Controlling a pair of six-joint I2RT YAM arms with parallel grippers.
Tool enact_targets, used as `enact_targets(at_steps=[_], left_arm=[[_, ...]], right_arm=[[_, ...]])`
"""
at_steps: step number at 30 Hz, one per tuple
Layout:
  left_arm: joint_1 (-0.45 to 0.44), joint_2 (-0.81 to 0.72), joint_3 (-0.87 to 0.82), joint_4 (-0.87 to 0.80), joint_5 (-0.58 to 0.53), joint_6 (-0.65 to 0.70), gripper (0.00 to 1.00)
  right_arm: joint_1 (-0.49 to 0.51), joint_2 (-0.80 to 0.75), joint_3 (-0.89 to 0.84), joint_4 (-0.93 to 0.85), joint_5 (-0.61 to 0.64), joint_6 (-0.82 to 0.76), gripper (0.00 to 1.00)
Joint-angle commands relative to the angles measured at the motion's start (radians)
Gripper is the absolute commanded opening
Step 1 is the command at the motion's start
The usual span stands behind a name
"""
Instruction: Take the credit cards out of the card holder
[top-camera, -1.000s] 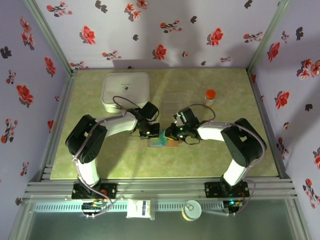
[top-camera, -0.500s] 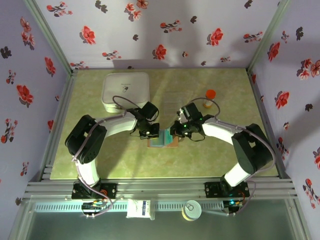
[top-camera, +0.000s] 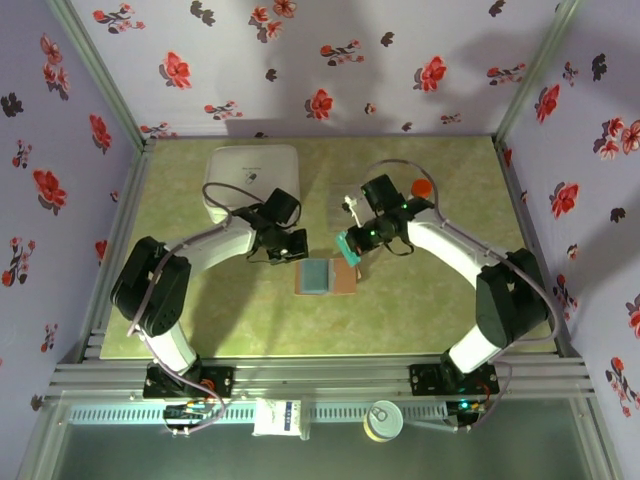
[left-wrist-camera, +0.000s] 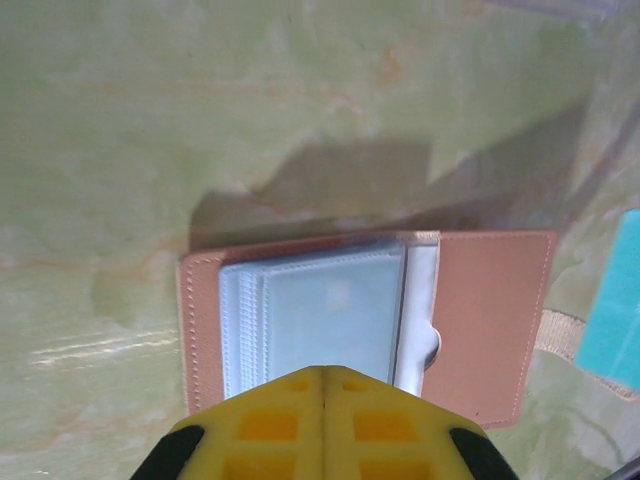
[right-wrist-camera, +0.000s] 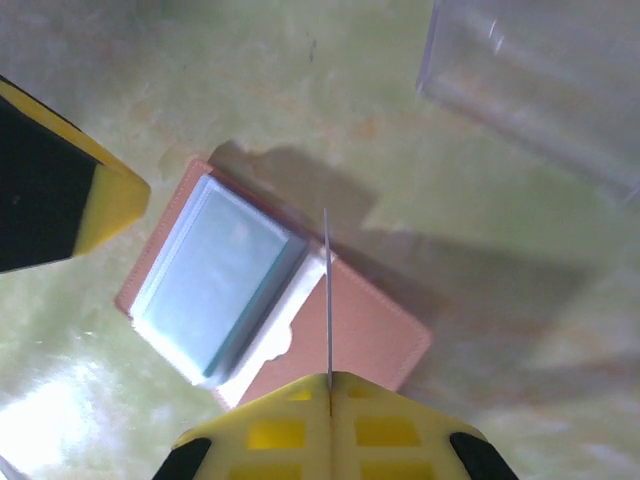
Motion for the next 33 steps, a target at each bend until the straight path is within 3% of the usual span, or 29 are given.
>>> enact_targets(at_steps=[1,7,12,27,33], left_arm=[[0.027,-0.041,0.005,-0.033,0.001,0.041,0.04],[0.070,-0.067,-0.032,-0.034,0.014,0.058,0.04],[0.093,-0.075,-0.042,-0.035,0.018,0.065,0.04],[0.125,-0.062,-0.057,-0.029,0.035,0.059,0.04],[0.131,-0.062,-0.069,-0.020,0.039,0.054,0.04]], right_arm=[[-0.014,0.050,0.094,-0.112,0.084,-0.315,0.00],[-0.016,0.174,0.288,-0.243,0.182,-0.636,0.00],[-0.020,0.306,0.485,-0.352,0.197,-0.791,0.00],[-0.036,0.681,1.009,-0.639,0.185,-0.952,0.00],[-0.045,0.756,1.078,-0.711,0.183,-0.996,0.00]])
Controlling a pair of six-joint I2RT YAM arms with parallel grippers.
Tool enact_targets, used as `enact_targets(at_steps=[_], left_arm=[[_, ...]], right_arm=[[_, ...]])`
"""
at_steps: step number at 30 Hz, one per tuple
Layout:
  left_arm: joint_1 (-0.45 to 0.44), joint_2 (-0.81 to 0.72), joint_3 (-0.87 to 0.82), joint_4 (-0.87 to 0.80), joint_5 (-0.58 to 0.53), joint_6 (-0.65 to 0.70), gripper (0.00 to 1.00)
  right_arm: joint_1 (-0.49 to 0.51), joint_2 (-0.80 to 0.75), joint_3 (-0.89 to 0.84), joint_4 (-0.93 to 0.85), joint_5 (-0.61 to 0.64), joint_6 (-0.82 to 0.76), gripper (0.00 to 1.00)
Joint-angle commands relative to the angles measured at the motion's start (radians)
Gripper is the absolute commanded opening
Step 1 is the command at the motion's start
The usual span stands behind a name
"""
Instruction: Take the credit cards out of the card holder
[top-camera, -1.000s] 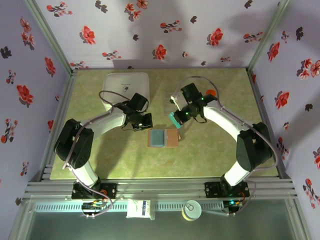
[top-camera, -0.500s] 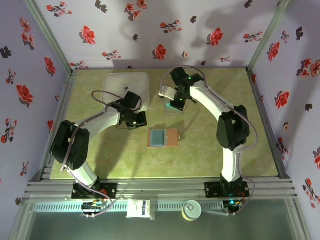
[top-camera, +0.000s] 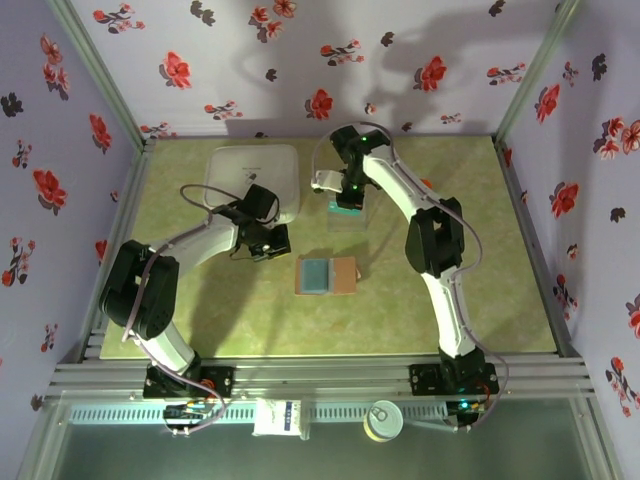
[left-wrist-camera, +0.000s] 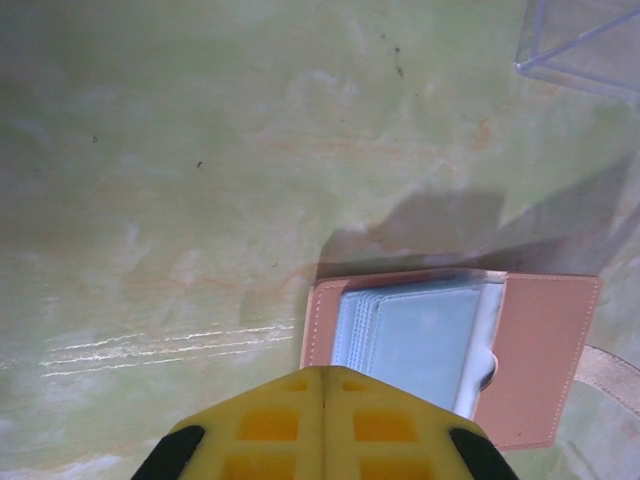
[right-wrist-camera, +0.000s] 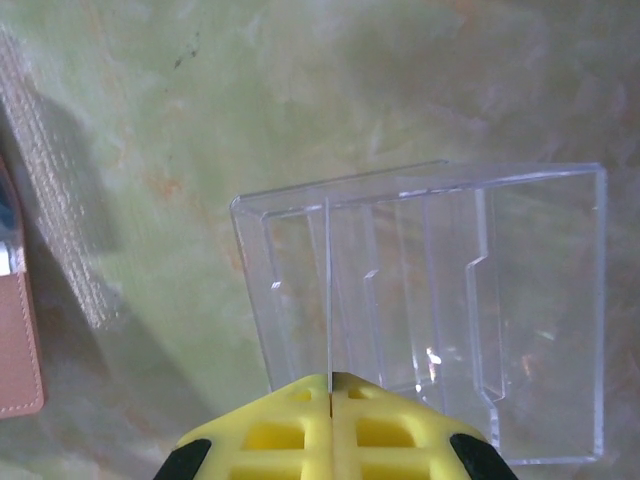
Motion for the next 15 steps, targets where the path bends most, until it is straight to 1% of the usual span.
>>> enact_targets(at_steps=[1,7,15], left_arm=[[0.011,-0.017,-0.012,-0.008,0.017,0.016,0.04],[0.020,-0.011,-0.016,-0.011,0.017,0.019,0.04],[0.024,-0.007,-0.011,-0.013,0.018,0.016,0.04]], right_arm=[[-0.009,0.041,0.043,-0.112,0.006,-0.057,0.00],[-0.010,0.080,0.057,-0.163,-0.025,-0.072,0.00],[-0.011,0.094,0.060,-0.209,-0.064,-0.081,0.00]])
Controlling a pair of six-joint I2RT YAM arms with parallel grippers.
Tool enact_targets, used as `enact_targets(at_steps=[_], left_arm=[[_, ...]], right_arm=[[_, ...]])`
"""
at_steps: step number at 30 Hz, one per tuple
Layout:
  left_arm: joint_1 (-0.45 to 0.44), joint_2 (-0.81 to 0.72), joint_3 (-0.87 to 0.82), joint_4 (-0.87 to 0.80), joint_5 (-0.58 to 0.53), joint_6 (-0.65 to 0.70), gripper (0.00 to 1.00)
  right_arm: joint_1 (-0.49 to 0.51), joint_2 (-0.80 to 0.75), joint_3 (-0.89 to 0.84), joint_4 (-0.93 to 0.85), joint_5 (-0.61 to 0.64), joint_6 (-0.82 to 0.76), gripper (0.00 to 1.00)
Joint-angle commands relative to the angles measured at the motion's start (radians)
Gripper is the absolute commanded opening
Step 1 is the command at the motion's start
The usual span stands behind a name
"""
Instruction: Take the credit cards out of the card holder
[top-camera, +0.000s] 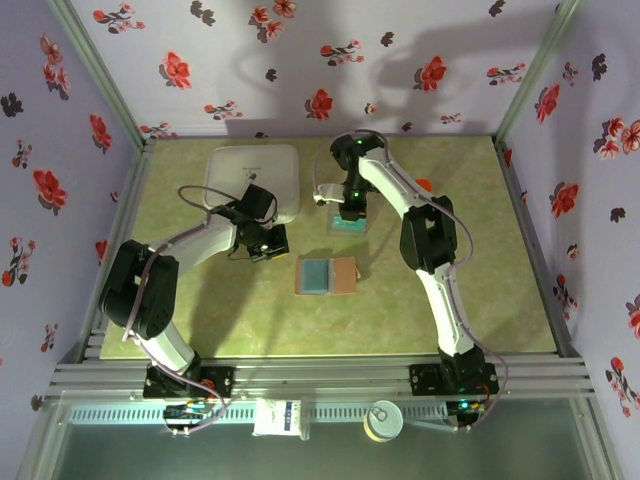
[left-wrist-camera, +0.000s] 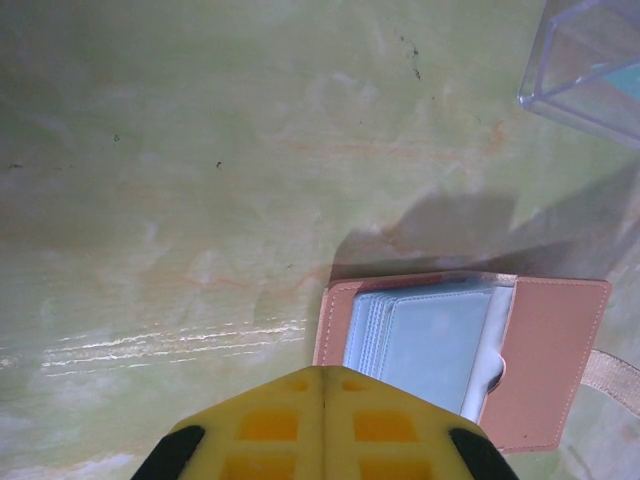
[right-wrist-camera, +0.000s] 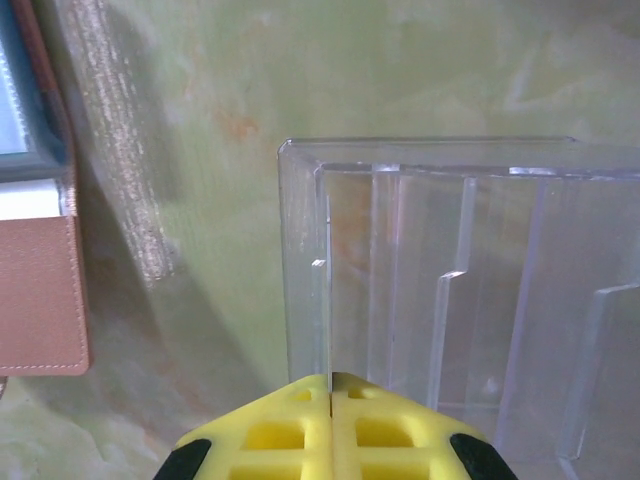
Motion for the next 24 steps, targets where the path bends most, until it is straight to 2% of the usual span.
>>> enact_targets(at_steps=[1,12,13,15,17,21,24], left_arm=[[0.009,-0.004,-0.004,-0.013,0.011,0.018,0.04],[0.009,0.013,-0.006,-0.009,0.017,0.011,0.04],[0.009,0.015,-0.006,-0.006,0.019,0.009,0.04],[0.009,0.015,-0.007,-0.004,0.021,0.007,0.04],[0.009,0.015,-0.003,-0.006,0.023,0.008,0.04],[0.009,0.018,0.009,-0.013,0.024,0.011,0.04],[0.009,0.015,0.018,-0.019,0.025,0.014,0.04]], right_arm=[[-0.007,0.017,0.024,-0.082,-0.037,-0.030,0.00],[-0.007,0.061,0.022,-0.134,-0.111,-0.041,0.01],[-0.007,0.063,0.021,-0.133,-0.115,-0.041,0.04],[-0.007,0.064,0.023,-0.129,-0.111,-0.036,0.18],[-0.009,0.060,0.039,-0.136,-0.107,-0.023,0.25],[-0.019,0.018,0.057,-0.127,-0.116,0.014,0.30],[-0.022,-0.036,0.030,-0.070,-0.078,0.068,0.31]])
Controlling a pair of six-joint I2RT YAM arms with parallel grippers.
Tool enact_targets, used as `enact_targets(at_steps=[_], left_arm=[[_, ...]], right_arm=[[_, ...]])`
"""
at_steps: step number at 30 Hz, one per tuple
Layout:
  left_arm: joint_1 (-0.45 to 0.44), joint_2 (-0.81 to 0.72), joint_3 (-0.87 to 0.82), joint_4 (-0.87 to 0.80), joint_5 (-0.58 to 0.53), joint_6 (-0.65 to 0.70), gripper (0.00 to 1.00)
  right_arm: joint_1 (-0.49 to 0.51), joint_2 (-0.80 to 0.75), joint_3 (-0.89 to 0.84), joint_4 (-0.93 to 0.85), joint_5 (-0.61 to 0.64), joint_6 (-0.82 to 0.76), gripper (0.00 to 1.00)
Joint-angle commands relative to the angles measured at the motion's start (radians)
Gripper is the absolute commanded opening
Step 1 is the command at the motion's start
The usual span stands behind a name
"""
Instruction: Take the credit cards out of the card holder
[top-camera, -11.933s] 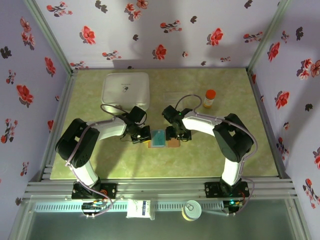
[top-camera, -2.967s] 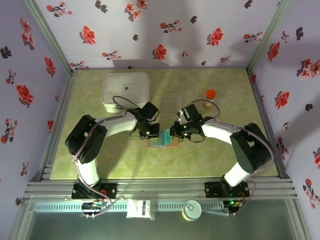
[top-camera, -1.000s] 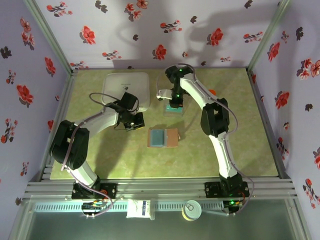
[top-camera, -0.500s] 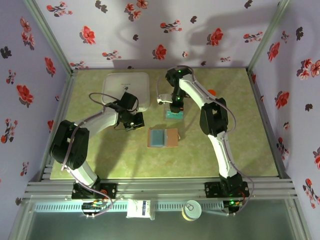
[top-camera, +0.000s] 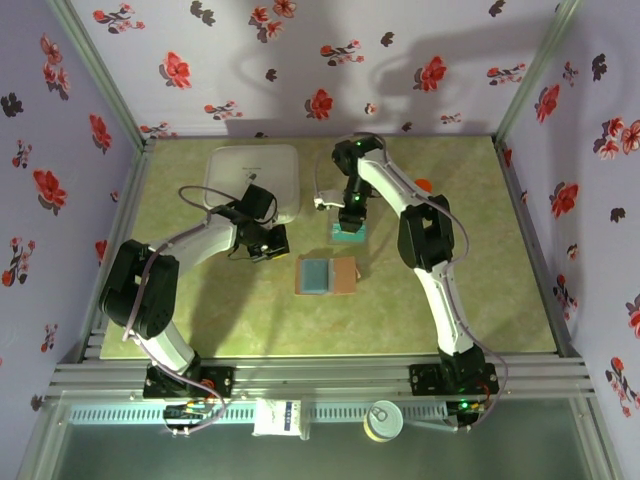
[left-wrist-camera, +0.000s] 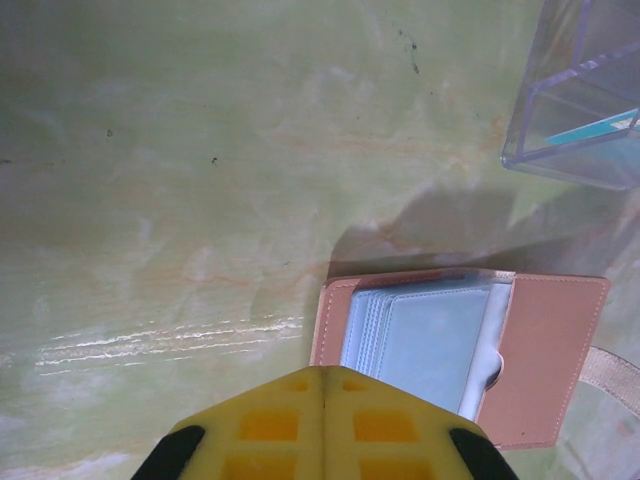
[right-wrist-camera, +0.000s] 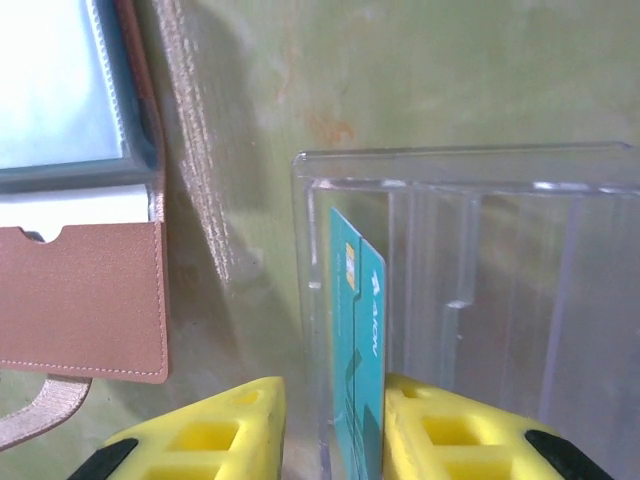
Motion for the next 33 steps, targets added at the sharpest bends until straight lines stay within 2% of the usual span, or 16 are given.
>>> enact_targets(at_steps=[1,5,9,13,21,28,33], left_arm=[[0.009,0.010,0.020,-0.021,0.014,0.017,0.04],[0.007,0.004,0.018,-0.019,0.015,0.015,0.04],[0.003,0.005,0.010,-0.007,0.034,0.009,0.04],[-0.011,-0.006,-0.009,0.015,0.038,0.002,0.04],[-0.035,-0.024,-0.042,0.055,0.034,-0.016,0.05],[-0.048,-0.045,-0.087,0.080,0.026,-0.028,0.04],[-0.057,-0.036,-0.113,0.104,0.030,-0.039,0.04]], right_arm=[[-0.010,-0.092,0.000,0.030,0.034,0.073,0.31],[-0.009,-0.179,-0.084,0.109,0.061,0.150,0.31],[-0.008,-0.307,-0.269,0.314,0.090,0.292,0.32],[-0.004,-0.446,-0.485,0.577,0.102,0.548,0.37],[0.035,-0.696,-0.863,0.936,0.152,1.138,0.33],[0.135,-0.876,-1.118,1.092,0.175,1.469,0.27],[0.206,-0.910,-1.176,1.064,0.169,1.622,0.25]])
